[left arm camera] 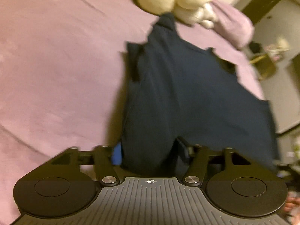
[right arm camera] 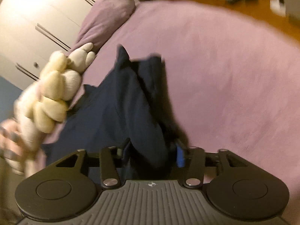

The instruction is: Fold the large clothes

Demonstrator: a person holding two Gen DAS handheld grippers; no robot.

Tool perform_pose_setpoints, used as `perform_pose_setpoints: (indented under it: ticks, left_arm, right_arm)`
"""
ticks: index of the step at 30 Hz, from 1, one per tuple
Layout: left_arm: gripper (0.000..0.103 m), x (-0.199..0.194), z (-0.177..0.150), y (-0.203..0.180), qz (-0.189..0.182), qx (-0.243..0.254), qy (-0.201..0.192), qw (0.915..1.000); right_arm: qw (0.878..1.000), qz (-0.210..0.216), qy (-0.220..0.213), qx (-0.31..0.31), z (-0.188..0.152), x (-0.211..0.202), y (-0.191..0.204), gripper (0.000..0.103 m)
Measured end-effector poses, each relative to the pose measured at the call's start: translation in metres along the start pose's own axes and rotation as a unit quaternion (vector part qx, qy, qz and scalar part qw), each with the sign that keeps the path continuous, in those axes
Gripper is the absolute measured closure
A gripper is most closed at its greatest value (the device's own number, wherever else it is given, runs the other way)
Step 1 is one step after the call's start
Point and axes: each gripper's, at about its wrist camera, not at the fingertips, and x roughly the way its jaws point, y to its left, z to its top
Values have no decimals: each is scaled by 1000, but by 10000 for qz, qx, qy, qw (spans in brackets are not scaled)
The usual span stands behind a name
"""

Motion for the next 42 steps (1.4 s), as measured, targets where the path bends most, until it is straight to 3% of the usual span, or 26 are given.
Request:
perform_pose_setpoints:
  ticks: [3,5,7,9,12,15,17,21,25,27,37,42]
  left_arm:
    - [25,-21,8,-20,534,439,-536,9962]
    - [19,-27,18,-40,740,704,-944,9903]
    - [18,-19,29,-68,708,871,-1124,9873]
    - [13,-2,39,-96,518,968,-1245,9861]
    - [11,35,51,-136,292,1041,-1305,9855]
    - [11,74,61,-159,413,998,-1291,9857]
    - [11,98,67,-164,521,835,-1253,9872]
    - [7,124,58,-156,821,928,-1483,9812]
    - [4,154,36,-151,1099,1819,-1907,9584]
    - [2,161,32,-152,1126,1852,-2060,9543]
    - [0,152,50,-152,980,1829,-1765,9622]
    - [0,143,69,-139,1497,1785,-1951,9527]
  right_arm:
    - [9868,-654,-934,-1153,5,-26,41,34]
    - [9814,-511,-1121,-1470,9,-27,65,34]
    - [9818,-184,-959,-1629,11,-9,90,35]
    - [9767,-90,-812,-1986,5,18,119,58]
    - [9697,-175,-473,-2389,-6,72,160,80]
    - [9650,-297,-305,-2586,-12,121,193,89]
    - [9613,-307,-362,-2713,-15,142,205,89]
    - [9543,-408,-547,-2909,-37,167,206,90]
    - [9423,-309,-1035,-3169,-62,174,188,90]
    - [9377,-357,-1105,-3276,-64,178,190,90]
    - [9416,-283,-976,-3211,-45,168,194,90]
    - [9302,-1040,-1454,-3204,-3,155,178,88]
